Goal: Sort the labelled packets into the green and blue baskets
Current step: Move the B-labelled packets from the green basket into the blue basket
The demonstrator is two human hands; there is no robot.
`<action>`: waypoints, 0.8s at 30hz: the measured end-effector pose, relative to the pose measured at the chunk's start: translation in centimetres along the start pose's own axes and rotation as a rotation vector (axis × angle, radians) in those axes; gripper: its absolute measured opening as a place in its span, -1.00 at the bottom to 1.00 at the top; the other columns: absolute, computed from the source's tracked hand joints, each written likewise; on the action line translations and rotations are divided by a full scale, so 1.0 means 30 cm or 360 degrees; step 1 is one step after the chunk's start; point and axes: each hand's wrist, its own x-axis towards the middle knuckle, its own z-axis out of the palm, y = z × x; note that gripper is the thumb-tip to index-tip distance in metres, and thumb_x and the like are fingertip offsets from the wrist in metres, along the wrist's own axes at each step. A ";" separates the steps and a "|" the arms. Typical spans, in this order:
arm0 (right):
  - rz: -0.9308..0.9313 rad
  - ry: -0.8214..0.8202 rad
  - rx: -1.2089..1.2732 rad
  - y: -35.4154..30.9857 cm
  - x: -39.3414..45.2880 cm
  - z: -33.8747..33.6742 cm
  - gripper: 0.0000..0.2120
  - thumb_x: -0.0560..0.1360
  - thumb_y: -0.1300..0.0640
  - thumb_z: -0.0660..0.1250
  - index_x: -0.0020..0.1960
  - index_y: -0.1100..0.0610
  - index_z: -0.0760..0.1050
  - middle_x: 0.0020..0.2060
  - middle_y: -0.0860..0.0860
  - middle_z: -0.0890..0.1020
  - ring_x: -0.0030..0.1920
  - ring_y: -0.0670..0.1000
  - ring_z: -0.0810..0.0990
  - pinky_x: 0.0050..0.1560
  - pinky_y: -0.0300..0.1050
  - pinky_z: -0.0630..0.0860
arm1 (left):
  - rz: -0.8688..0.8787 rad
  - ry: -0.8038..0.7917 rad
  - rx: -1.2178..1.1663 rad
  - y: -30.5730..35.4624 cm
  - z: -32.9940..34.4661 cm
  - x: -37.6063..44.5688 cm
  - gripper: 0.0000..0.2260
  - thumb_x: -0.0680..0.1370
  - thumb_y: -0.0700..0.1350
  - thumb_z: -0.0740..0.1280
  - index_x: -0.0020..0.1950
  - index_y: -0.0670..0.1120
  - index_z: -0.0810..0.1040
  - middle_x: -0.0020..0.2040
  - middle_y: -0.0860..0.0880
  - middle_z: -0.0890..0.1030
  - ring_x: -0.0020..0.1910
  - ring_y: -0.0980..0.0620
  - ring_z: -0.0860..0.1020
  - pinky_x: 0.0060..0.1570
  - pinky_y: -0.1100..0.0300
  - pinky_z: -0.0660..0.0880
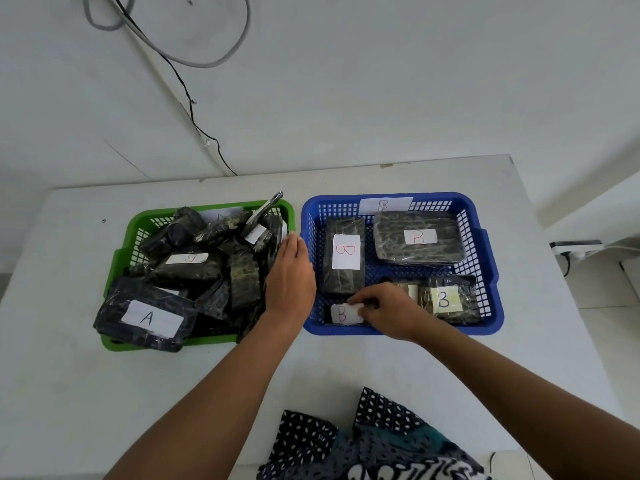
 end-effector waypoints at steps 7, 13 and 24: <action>0.0149 0.0217 -0.0246 -0.013 0.022 0.063 -0.73 0.56 0.26 0.35 0.20 0.06 0.65 0.16 0.05 0.67 0.13 0.07 0.64 0.17 -0.09 0.60 | 0.0107 -0.0023 0.0006 -0.026 -0.002 -0.006 -0.51 0.68 -0.12 0.18 0.56 -0.28 0.19 0.57 -0.24 0.21 0.58 -0.14 0.16 0.53 0.10 0.10; 0.0143 0.0275 -0.0474 -0.057 0.011 0.085 -0.78 0.61 0.10 0.27 0.14 0.02 0.67 0.00 0.06 0.71 0.00 0.14 0.66 0.02 0.05 0.64 | 0.0109 0.0000 -0.0086 -0.028 -0.006 -0.010 -0.51 0.69 -0.10 0.18 0.57 -0.25 0.19 0.59 -0.20 0.19 0.59 -0.11 0.13 0.51 0.14 0.08; -0.0465 0.0916 -0.1002 -0.071 -0.023 0.000 -0.63 0.59 -0.03 0.32 0.35 0.09 0.51 0.24 0.02 0.61 0.23 0.10 0.57 0.17 0.10 0.52 | 0.0004 0.0136 -0.0620 -0.126 -0.206 0.021 -0.70 0.61 -0.09 0.31 0.32 -0.14 0.59 0.29 -0.08 0.60 0.27 -0.02 0.56 0.29 0.06 0.49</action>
